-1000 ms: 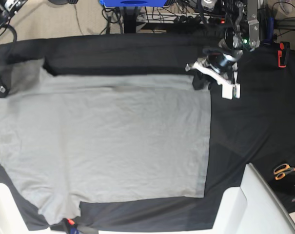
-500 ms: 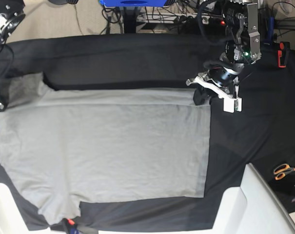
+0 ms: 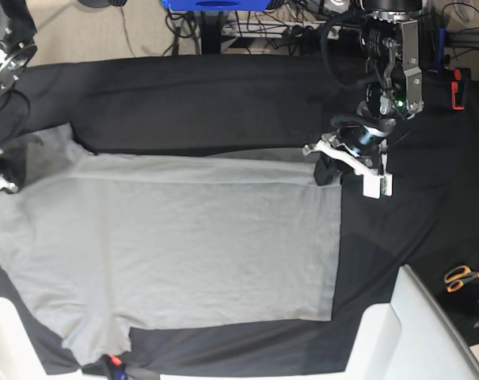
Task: Fold the T-shirt properly
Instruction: 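Lift the held edge with both grippers and carry it over the shirt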
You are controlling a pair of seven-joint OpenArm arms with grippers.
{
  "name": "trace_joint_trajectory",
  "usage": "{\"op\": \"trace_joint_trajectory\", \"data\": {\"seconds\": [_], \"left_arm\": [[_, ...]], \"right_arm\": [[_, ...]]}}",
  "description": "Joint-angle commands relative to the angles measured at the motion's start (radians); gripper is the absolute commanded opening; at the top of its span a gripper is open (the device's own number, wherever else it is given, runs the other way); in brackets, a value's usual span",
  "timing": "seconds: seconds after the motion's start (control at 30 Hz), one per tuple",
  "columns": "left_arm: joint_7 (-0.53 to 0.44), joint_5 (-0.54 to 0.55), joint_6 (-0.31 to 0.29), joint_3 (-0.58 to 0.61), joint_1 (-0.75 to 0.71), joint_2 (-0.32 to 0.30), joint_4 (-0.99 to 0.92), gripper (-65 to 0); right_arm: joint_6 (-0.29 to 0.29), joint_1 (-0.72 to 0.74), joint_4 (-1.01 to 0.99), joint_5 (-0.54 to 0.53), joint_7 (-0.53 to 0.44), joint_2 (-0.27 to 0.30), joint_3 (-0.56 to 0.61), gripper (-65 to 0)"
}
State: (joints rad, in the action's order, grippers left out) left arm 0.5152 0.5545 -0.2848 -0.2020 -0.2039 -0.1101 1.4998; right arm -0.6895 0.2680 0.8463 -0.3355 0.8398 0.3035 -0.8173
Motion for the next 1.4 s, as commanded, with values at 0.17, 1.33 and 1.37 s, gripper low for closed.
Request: {"op": "trace_joint_trajectory", "data": {"seconds": [0.17,1.33,1.37], "left_arm": [[0.020,0.014,-0.001,-0.004,0.057,-0.015,-0.018,-65.0],[0.016,-0.143,-0.001,0.006,0.258,0.005,-0.186,-65.0],[0.016,-0.143,-0.001,0.006,0.265,0.005,-0.195,-65.0]], "right_arm": [[-0.009,0.034,0.015,-0.023,-0.080,0.020,0.057,-64.4],[-0.009,0.141,-0.154,-0.021,-0.345,0.020,0.112,-64.4],[-0.009,0.147,-0.154,-0.023,-0.347,0.018,0.112,-64.4]]}}
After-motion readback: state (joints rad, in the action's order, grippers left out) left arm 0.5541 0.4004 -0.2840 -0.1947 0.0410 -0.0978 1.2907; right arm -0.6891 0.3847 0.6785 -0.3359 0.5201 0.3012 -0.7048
